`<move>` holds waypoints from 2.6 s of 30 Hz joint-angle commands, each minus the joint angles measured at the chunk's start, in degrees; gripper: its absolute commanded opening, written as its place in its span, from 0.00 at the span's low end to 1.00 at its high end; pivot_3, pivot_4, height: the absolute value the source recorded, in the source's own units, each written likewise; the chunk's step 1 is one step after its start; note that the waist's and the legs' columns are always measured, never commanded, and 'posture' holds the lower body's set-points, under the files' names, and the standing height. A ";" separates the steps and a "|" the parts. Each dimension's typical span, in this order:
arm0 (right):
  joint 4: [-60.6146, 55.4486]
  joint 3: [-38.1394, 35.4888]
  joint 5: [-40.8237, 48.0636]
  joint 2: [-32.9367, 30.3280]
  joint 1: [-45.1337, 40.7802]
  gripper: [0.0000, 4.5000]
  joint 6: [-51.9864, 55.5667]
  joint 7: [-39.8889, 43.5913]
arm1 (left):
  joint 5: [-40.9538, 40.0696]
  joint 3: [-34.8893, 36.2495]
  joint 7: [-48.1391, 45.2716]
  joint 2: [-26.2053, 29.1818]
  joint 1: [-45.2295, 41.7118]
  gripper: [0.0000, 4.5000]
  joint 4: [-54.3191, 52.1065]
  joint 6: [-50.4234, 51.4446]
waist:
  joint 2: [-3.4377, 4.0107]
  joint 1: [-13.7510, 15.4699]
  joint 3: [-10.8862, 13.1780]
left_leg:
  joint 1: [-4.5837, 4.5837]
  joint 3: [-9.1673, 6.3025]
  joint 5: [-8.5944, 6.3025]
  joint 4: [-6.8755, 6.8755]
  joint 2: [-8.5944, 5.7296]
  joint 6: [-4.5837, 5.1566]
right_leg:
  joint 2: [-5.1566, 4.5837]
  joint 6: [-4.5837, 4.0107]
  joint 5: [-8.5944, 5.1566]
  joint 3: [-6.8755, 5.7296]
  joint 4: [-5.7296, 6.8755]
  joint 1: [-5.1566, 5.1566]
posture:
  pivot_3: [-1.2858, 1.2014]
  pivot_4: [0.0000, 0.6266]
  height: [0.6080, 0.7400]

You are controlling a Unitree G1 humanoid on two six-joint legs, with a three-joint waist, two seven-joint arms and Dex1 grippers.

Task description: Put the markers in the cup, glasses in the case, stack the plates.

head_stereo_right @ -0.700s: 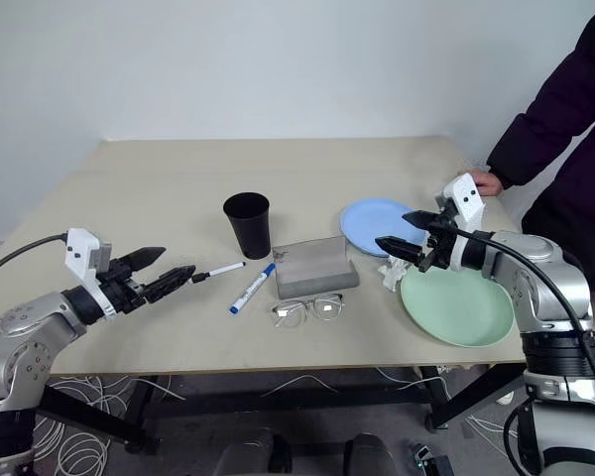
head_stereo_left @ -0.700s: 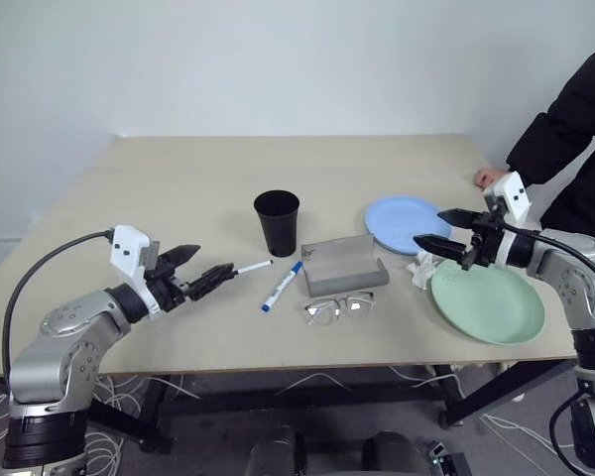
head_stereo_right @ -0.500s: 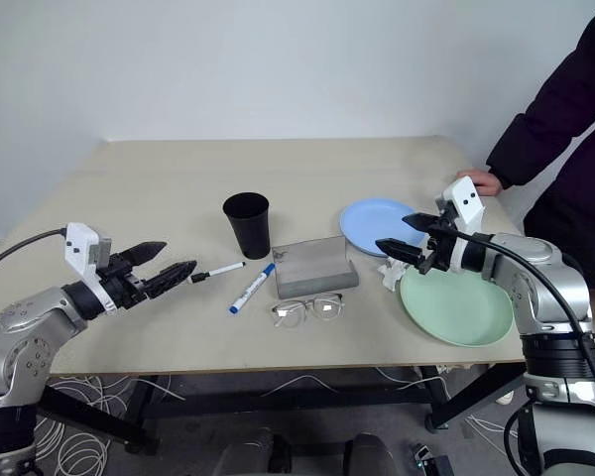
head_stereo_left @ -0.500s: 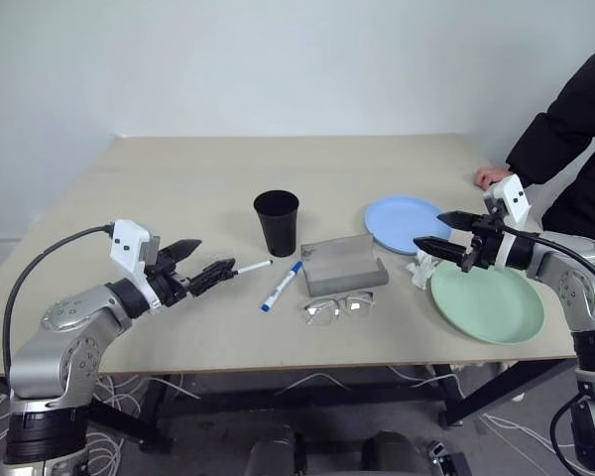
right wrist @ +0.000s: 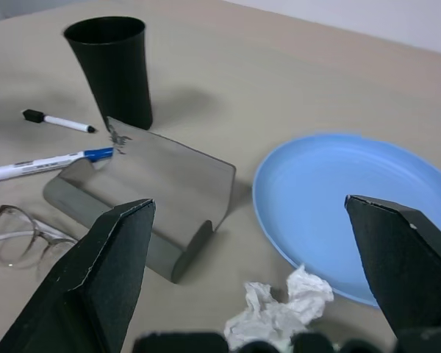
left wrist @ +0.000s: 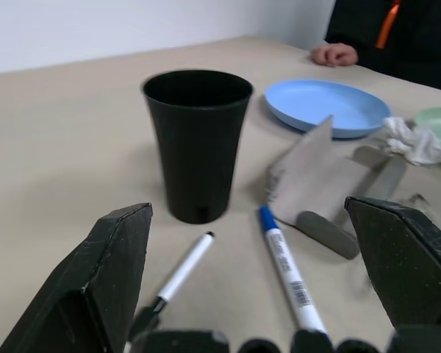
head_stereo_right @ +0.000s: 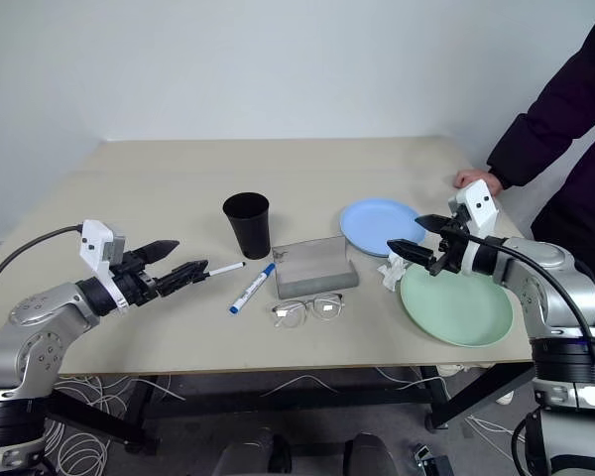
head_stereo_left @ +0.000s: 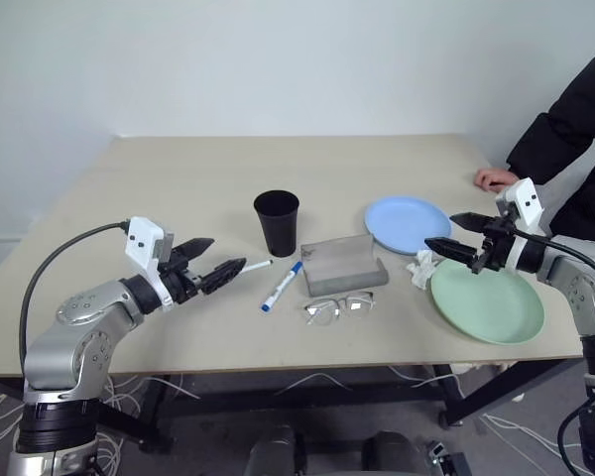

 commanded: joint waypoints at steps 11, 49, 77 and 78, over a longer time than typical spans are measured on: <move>2.72 -2.24 -2.22 -2.14 -0.94 1.00 -1.73 -1.75 | -0.53 -0.01 -0.82 -0.21 -0.77 0.99 -2.76 -0.10 | 0.00 0.00 0.00 | 0.01 -0.01 0.00 0.01 0.00 0.00 | 0.00 0.00 0.00 0.00 0.00 0.02 | 0.52 0.00 1.00; 32.35 -7.95 -8.57 -7.02 2.32 0.96 -2.09 -11.45 | -0.74 -1.96 -15.95 3.33 -1.27 1.00 -3.70 -5.83 | 0.02 -0.18 -0.01 | 0.08 0.02 0.08 0.05 -0.04 0.12 | 0.03 0.16 -0.09 0.04 0.00 0.13 | 0.52 0.00 1.00; 35.18 -15.99 -1.68 -5.38 -4.58 0.01 3.64 -13.18 | -0.47 -1.79 -14.83 3.30 -1.06 1.00 -3.64 -5.74 | 0.03 -0.44 0.00 | 0.12 -0.01 0.11 0.08 -0.04 0.17 | 0.02 0.18 0.01 0.17 0.00 0.12 | 0.52 0.00 1.00; 35.49 -16.70 -1.17 -5.49 -5.16 0.01 3.92 -13.32 | -0.46 -1.79 -14.79 3.30 -1.06 1.00 -3.62 -5.72 | 0.03 -0.53 0.00 | 0.12 -0.01 0.11 0.08 -0.04 0.17 | 0.02 0.18 0.02 0.18 0.00 0.11 | 0.52 0.00 1.00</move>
